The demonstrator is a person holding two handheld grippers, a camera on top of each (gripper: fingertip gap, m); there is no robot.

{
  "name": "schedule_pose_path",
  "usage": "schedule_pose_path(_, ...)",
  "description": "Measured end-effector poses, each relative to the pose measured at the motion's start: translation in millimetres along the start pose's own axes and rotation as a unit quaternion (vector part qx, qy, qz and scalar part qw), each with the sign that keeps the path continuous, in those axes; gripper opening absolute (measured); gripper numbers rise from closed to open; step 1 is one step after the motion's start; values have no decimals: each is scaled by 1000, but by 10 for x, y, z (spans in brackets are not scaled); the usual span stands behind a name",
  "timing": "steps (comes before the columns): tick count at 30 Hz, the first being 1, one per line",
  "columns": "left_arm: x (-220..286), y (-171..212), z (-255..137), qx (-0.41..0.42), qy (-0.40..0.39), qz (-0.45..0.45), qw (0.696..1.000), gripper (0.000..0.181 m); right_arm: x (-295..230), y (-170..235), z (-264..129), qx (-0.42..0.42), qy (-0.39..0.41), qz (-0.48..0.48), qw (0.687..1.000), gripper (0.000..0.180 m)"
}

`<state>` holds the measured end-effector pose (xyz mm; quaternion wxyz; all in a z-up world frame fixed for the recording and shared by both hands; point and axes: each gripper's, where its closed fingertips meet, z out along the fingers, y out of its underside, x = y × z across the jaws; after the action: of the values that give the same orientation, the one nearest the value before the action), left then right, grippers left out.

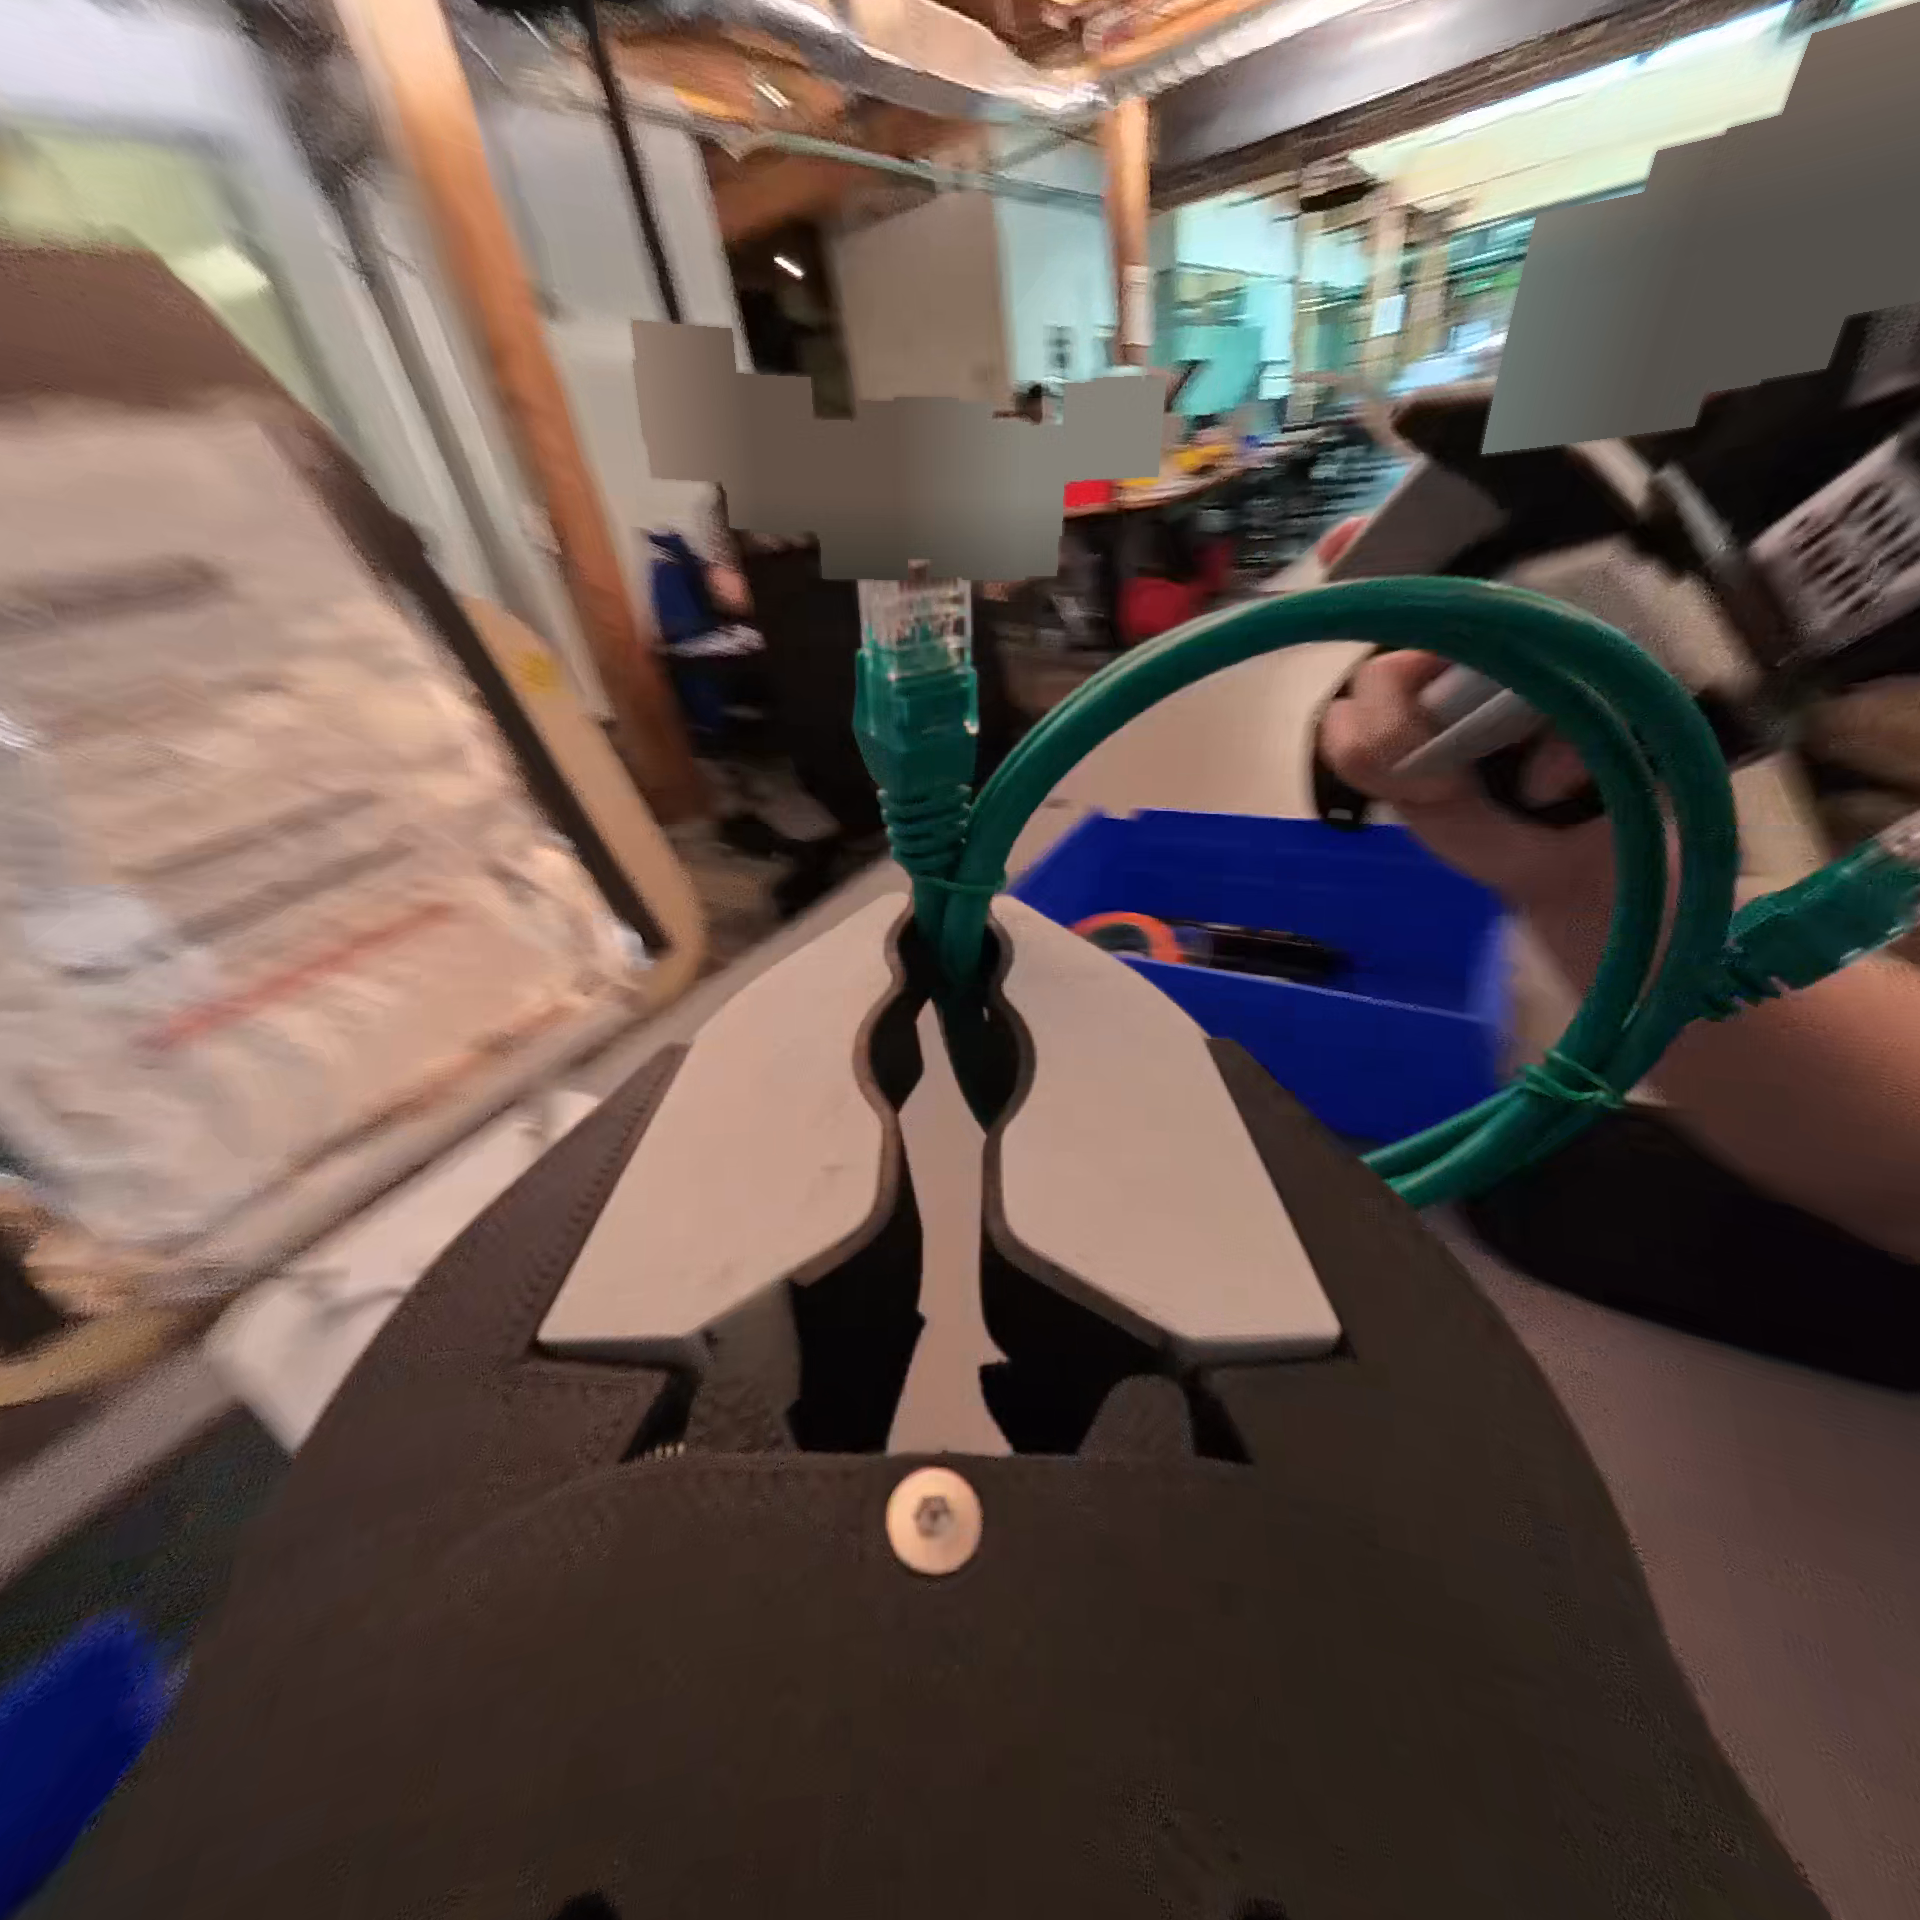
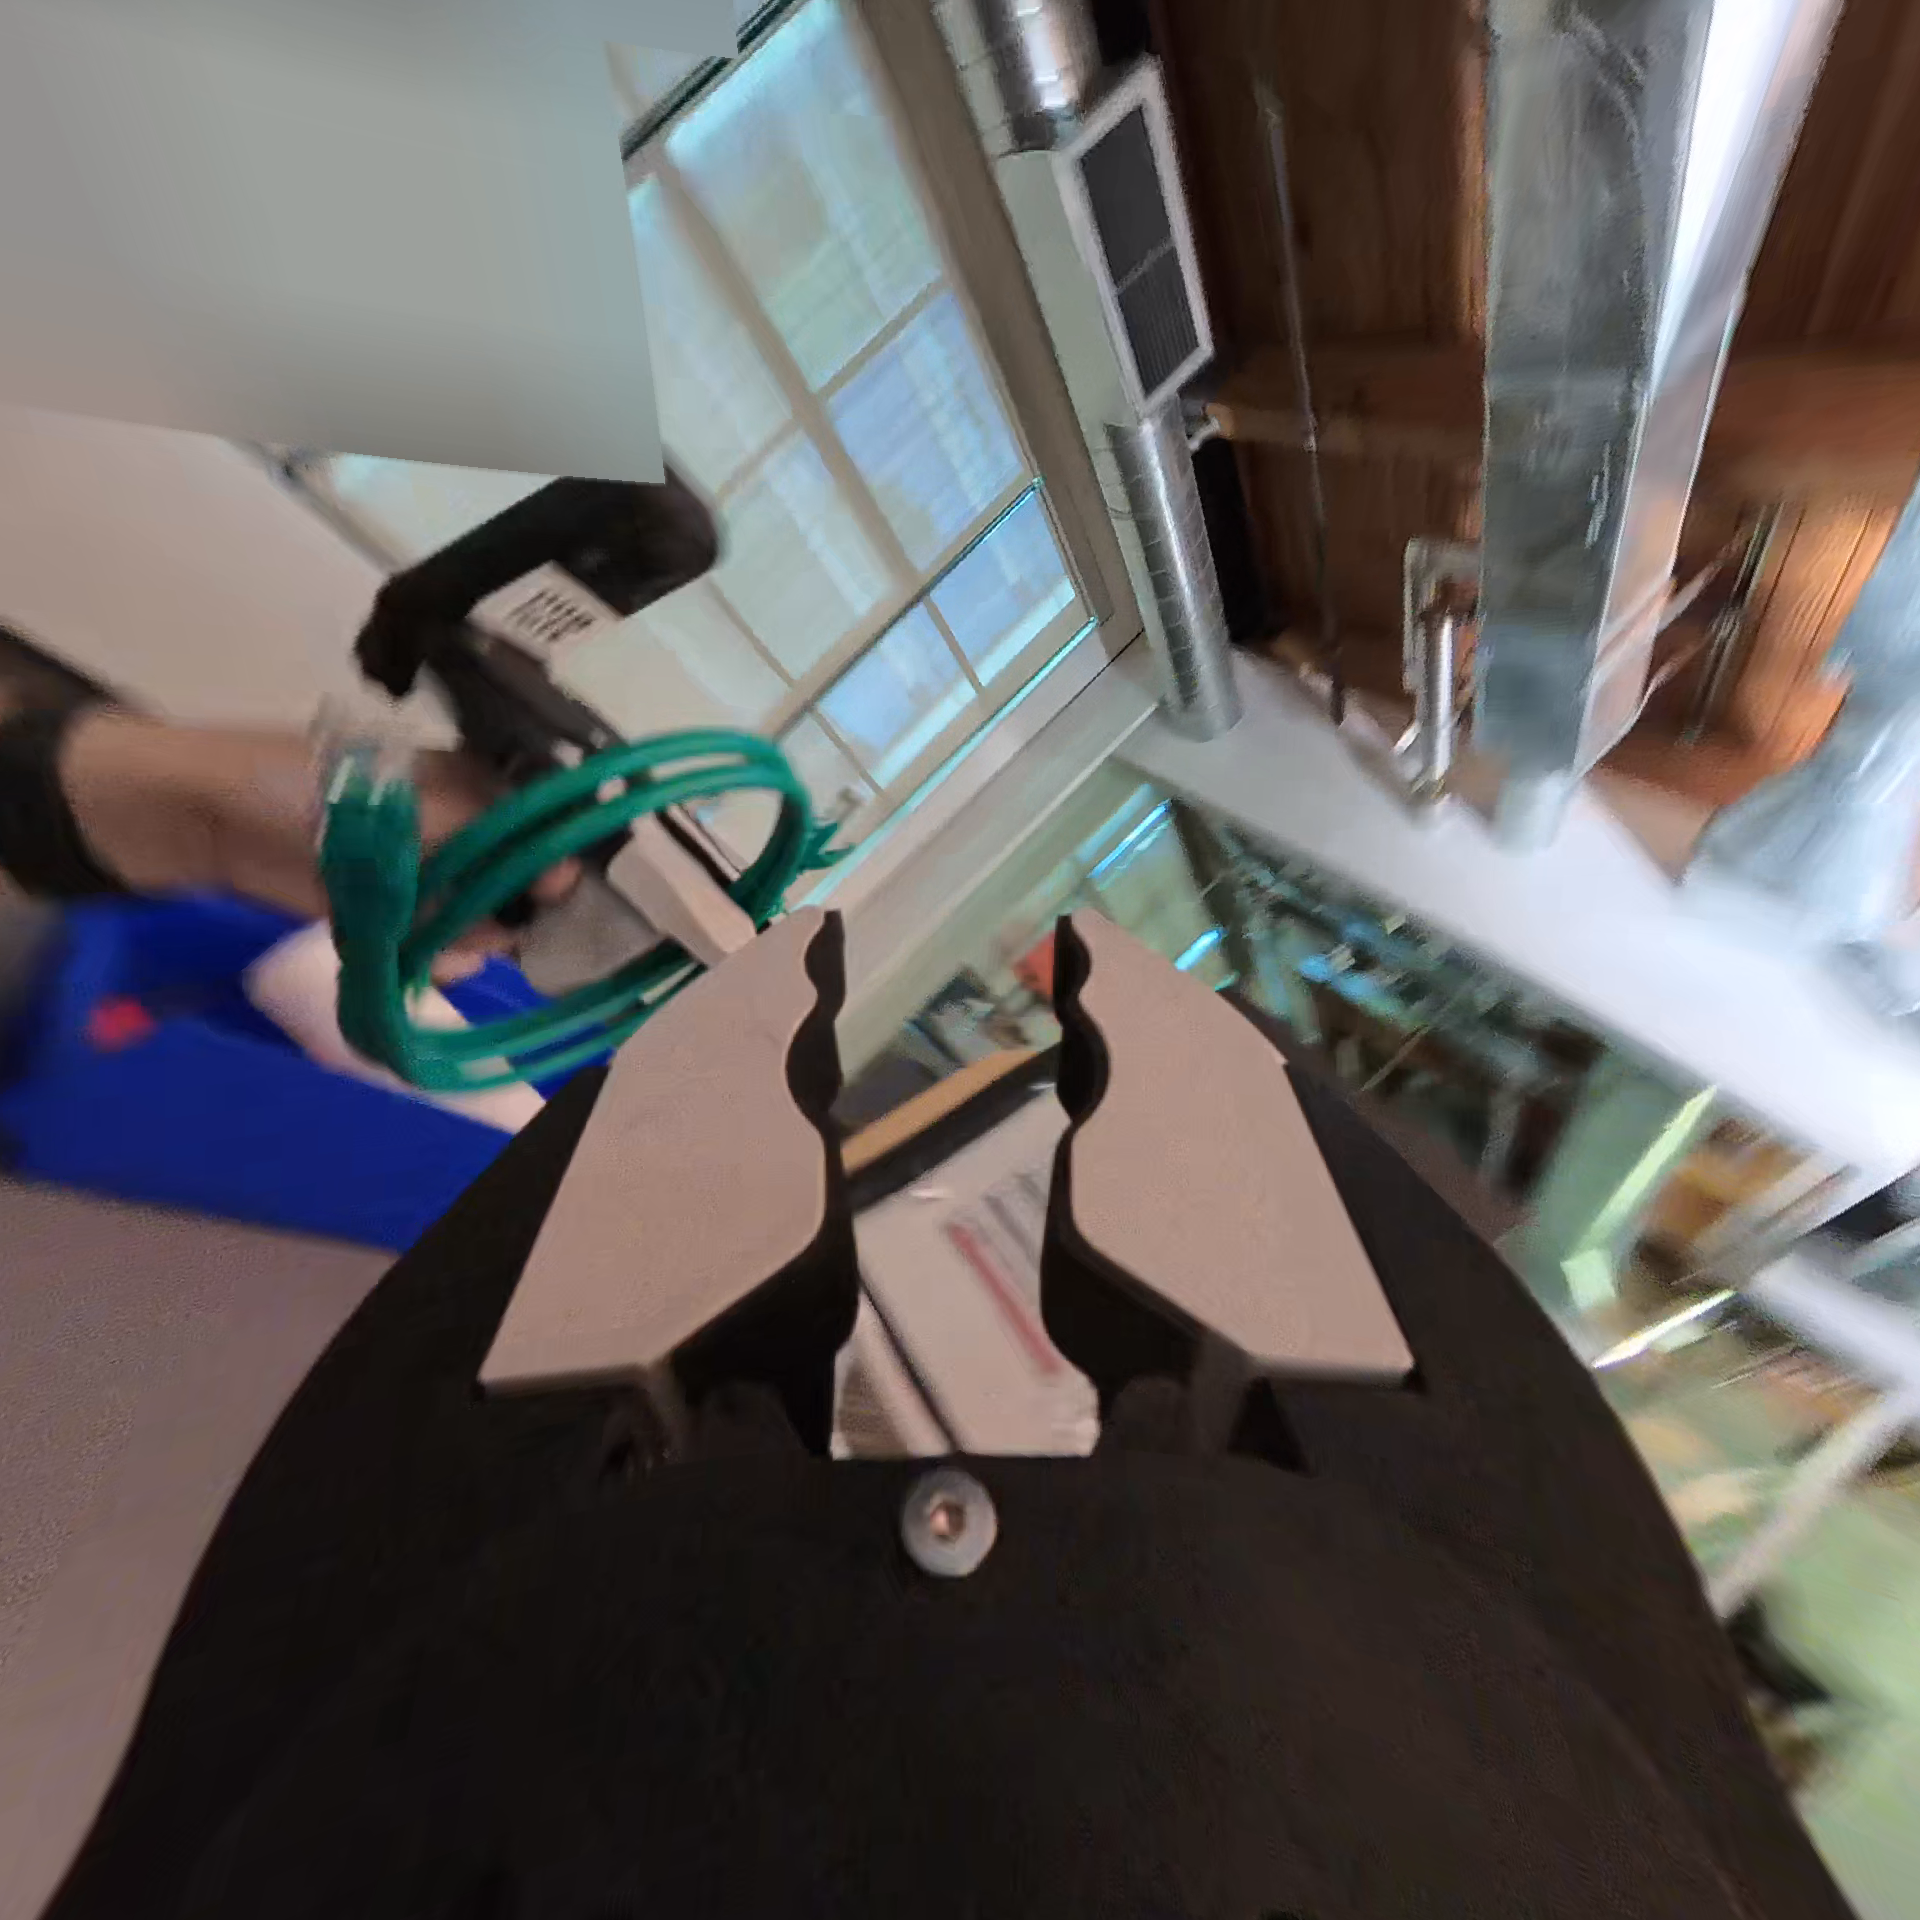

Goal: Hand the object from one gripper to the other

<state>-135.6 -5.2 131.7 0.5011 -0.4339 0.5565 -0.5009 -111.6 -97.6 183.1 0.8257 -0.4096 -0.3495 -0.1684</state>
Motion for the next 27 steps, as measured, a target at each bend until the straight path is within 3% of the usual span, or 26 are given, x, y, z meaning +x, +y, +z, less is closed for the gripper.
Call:
schedule_pose_path(3, 174, 100, 75, -20, 95, -113, 989, 7, -383, -9, 71, -15, -30, -173, 984, 40)
schedule_pose_path(5, 238, 181, 116, -37, 129, -159, 978, 6, -545, -36, 141, -15, -29, -218, 975, 40)
schedule_pose_path(9, 332, 409, 191, -95, 146, -167, 970, 7, -560, -39, 228, -33, 17, -252, 967, 36)
schedule_pose_path(13, 465, 541, 225, -133, 177, -183, 958, 7, -621, -59, 203, -26, 5, -268, 963, 15)
schedule_pose_path(16, 548, 622, 245, -155, 213, -204, 943, 10, -472, 55, 196, -76, 19, -257, 963, 7)
schedule_pose_path(17, 538, 606, 262, -148, 215, -205, 943, 19, -420, 125, 197, -100, 17, -233, 967, 7)
schedule_pose_path(22, 246, 466, 321, -75, 132, -141, 978, 54, -43, 655, 114, -254, 42, -158, 953, 7)
schedule_pose_path(27, 148, 200, 223, -13, 54, -53, 997, 55, 146, 1361, -153, -427, 51, -117, 895, 7)
